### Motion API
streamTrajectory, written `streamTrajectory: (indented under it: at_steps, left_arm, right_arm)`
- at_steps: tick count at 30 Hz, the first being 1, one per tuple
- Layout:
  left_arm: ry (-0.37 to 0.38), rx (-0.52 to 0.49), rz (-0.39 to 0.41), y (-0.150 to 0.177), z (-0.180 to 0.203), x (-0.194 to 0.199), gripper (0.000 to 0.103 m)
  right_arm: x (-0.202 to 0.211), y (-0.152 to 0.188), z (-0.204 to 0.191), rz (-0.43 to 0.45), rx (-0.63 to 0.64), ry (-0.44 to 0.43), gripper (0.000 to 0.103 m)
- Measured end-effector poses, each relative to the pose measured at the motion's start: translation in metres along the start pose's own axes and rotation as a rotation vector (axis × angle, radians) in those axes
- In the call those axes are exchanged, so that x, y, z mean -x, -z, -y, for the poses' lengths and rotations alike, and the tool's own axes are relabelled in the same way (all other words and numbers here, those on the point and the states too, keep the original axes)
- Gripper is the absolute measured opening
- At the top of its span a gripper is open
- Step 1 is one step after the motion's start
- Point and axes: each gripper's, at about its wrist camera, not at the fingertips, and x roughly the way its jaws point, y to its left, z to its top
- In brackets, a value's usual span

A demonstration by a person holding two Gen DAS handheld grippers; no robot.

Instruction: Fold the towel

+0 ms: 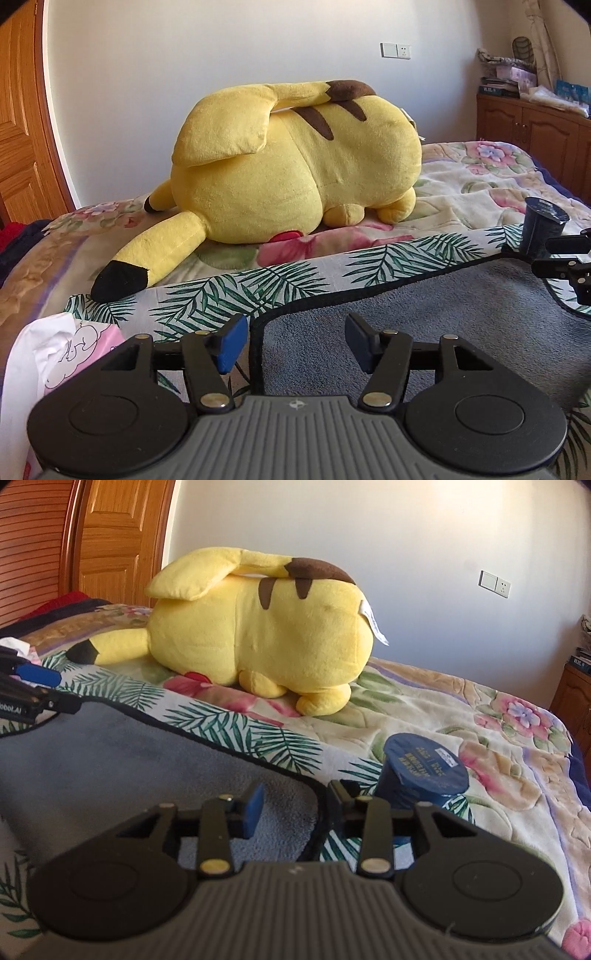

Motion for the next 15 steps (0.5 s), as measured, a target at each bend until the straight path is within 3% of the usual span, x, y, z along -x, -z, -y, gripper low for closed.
streamTrajectory:
  at_steps: [15]
  left_arm:
    - [0.018,0.011,-0.013,0.006,0.012,0.085,0.043]
  right_arm:
    - [0.091,-0.013,0.0,0.012,-0.088,-0.032,0.039]
